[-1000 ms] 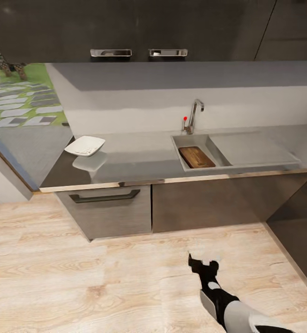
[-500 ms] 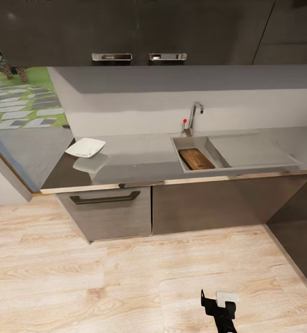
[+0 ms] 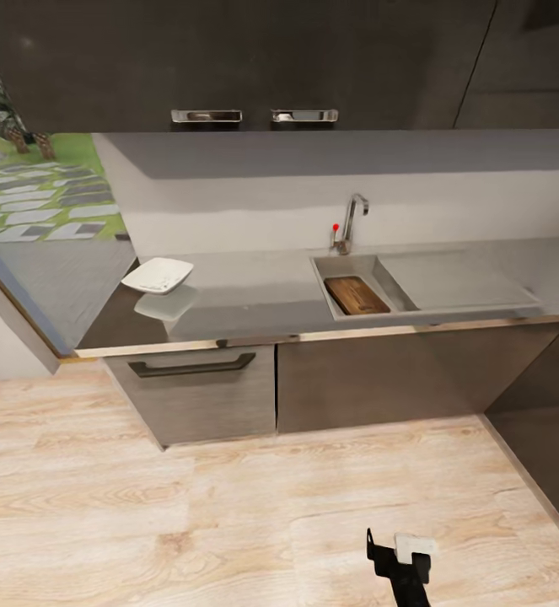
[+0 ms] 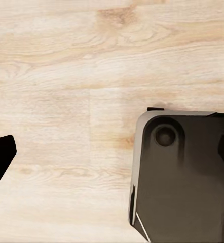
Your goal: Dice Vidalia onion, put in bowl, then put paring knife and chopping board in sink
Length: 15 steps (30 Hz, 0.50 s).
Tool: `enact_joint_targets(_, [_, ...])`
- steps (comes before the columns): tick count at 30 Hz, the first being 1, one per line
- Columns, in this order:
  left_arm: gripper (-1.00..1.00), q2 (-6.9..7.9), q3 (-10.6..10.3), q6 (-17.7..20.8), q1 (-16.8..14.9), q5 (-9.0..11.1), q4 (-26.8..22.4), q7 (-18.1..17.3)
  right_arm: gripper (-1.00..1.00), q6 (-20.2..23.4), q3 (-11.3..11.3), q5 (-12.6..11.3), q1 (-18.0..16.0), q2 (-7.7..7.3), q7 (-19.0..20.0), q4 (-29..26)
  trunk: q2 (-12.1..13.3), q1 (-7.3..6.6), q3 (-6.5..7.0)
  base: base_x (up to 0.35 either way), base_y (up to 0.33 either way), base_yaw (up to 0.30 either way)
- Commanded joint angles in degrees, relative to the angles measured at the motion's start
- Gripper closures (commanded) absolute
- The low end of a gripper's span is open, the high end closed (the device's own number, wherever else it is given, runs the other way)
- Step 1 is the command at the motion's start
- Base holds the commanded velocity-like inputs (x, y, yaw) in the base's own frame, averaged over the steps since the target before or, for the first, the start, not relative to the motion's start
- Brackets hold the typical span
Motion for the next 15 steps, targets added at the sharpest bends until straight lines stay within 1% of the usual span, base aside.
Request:
enact_joint_targets(1, [-1.0,0.02,-0.1,0.0,0.0,0.4,0.1,0.1,-1.0,-1.6,-0.4,0.6,0.4,0.02,-0.3,0.1,-0.1,0.04,0.0,0.0,0.0,0.0])
enact_joint_targets(4, [-1.0,-0.04,0.0,0.4,-0.2,0.4,0.7,0.2,-1.0,-4.9,-0.4,0.6,3.5,0.04,-0.3,0.1,-0.1,0.04,0.28,0.0,0.0,0.0])
enact_joint_targets(5, [-1.0,-0.21,0.0,2.0,-0.9,0.3,0.5,0.8,-1.0,-7.3,-0.4,0.6,5.6,0.03,-0.3,0.1,-0.1,0.04,0.37,0.0,0.0,0.0])
enact_joint_targets(6, [-1.0,-0.31,0.0,3.6,-1.6,0.3,0.5,1.4,-1.0,-8.9,-0.4,0.6,6.7,0.0,-0.3,0.1,-0.1,0.04,0.46,0.0,0.0,0.0])
enact_joint_targets(7, [-1.0,-0.41,0.0,7.5,-3.3,0.3,0.4,2.6,-1.0,-11.6,-0.4,0.6,8.3,-0.02,-0.3,0.1,-0.1,0.04,0.55,0.0,0.0,0.0])
enact_joint_targets(8, [-1.0,-0.44,0.0,10.7,-4.6,0.2,0.4,3.0,-1.0,-13.3,-0.4,0.6,9.4,0.0,-0.3,0.1,-0.1,0.04,0.64,0.0,0.0,0.0])
enact_joint_targets(9, [-1.0,-0.51,0.0,15.4,-6.7,0.2,0.3,3.5,-1.0,-15.6,-0.4,0.6,11.0,0.01,-0.3,0.1,-0.1,0.04,0.73,0.0,0.0,0.0])
enact_joint_targets(10, [-1.0,-1.34,0.0,20.8,-9.9,0.1,0.4,3.8,-1.0,-18.5,-0.4,0.6,13.4,0.03,-0.3,0.1,-0.1,0.04,0.82,0.0,0.0,0.0])
enact_joint_targets(13, [-1.0,-2.94,0.0,24.2,-12.6,-0.1,0.4,4.0,-1.0,-20.6,-0.4,0.6,15.3,0.03,-0.2,0.1,-0.1,0.04,1.09,0.0,0.0,0.0])
enact_joint_targets(14, [-1.0,-3.66,0.0,26.1,-13.9,-0.3,0.4,4.0,-1.0,-21.7,-0.4,0.6,16.2,0.04,-0.3,0.1,-0.1,0.04,1.18,0.0,0.0,0.0])
enact_joint_targets(15, [-1.0,-3.86,0.0,26.8,-14.3,-0.4,0.3,4.0,-1.0,-22.0,-0.4,0.6,16.4,0.06,-0.3,0.1,-0.1,0.04,1.27,0.0,0.0,0.0])
